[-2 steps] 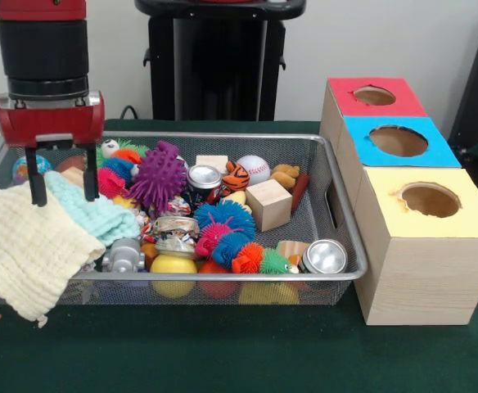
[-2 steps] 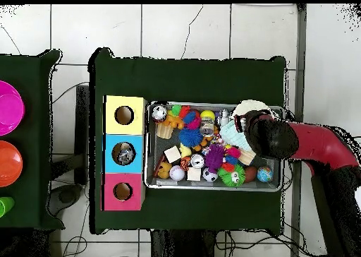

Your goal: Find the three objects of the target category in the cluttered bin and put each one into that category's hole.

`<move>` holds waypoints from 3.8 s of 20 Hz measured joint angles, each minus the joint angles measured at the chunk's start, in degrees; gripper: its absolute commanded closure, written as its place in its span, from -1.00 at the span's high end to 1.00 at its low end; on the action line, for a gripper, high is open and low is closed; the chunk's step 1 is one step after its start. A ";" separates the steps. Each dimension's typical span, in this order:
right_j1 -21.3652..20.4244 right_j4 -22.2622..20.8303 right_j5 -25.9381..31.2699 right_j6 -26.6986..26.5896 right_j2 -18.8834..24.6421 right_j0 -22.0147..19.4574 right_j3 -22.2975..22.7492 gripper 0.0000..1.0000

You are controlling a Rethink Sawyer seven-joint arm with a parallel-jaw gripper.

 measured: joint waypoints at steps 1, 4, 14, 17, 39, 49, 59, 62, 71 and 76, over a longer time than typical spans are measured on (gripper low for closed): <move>0.27 -0.60 0.49 0.00 0.00 0.14 -0.61 1.00; 0.75 -1.91 1.62 0.00 0.00 0.37 -2.15 1.00; 2.75 -5.66 6.84 0.00 -0.33 2.01 -7.56 1.00; 4.15 -5.85 11.49 -0.06 -0.50 2.96 -9.08 1.00; 7.74 -13.47 31.59 -1.18 -1.34 6.61 -12.02 1.00; 2.36 -16.79 22.68 -1.18 -1.36 6.87 -12.01 1.00; 3.32 -17.03 21.34 -1.18 -1.38 6.87 -13.38 1.00; 4.66 -17.09 21.33 -1.18 -1.38 6.87 -13.87 1.00; 9.18 -17.14 21.33 -1.18 -1.55 6.97 -15.27 1.00; 10.35 -17.11 21.77 -1.18 -1.60 7.00 -16.49 1.00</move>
